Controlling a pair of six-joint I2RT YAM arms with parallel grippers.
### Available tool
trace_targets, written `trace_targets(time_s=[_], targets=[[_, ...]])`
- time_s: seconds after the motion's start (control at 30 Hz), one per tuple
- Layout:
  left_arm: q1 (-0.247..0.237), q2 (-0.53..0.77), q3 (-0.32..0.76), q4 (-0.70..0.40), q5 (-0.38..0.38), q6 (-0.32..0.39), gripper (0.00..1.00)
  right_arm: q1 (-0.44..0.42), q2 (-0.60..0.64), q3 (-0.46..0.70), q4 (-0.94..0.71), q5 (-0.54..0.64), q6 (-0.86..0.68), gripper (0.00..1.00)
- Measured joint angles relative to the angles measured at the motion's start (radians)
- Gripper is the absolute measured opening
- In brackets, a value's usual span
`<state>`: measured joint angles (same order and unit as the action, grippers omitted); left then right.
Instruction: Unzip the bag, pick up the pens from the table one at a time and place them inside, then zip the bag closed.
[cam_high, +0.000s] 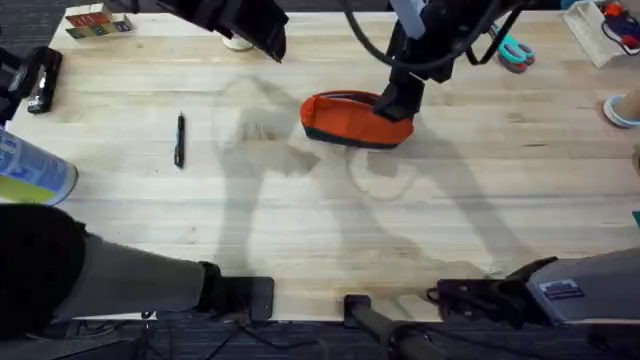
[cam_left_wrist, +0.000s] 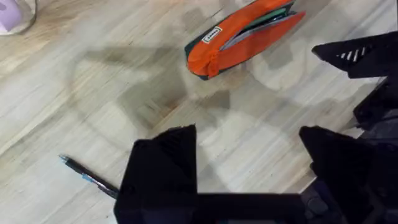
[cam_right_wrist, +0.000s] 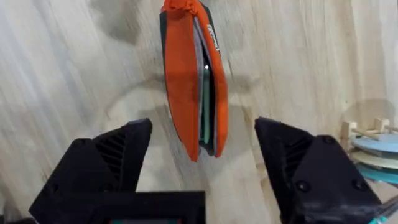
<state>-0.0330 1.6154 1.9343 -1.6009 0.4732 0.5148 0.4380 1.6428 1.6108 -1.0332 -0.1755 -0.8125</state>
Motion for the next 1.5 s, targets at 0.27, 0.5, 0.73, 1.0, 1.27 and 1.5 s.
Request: trace_targets(time_s=[0.27,0.5,0.73,1.0,1.27,1.5], targets=[[0.000,0.000,0.000,0.000,0.000,0.000,0.994,-0.008,0.000,0.000,0.000,0.042,-0.070,0.998],[0.000,0.000,0.000,0.000,0.000,0.000,0.993,-0.008,0.000,0.000,-0.020,0.049,-0.103,0.995],[0.000,0.000,0.000,0.000,0.000,0.000,0.993,-0.008,0.000,0.000,-0.016,0.051,-0.111,0.083],[0.000,0.000,0.000,-0.004,0.000,0.000,0.993,-0.008,0.000,0.000,-0.023,0.049,-0.092,0.031],[0.000,0.000,0.000,-0.004,0.000,0.000,0.993,-0.008,0.000,0.000,-0.034,0.049,-0.043,0.030],[0.000,0.000,0.000,-0.004,0.000,0.000,0.993,-0.008,0.013,0.003,-0.040,0.040,-0.032,0.030]])
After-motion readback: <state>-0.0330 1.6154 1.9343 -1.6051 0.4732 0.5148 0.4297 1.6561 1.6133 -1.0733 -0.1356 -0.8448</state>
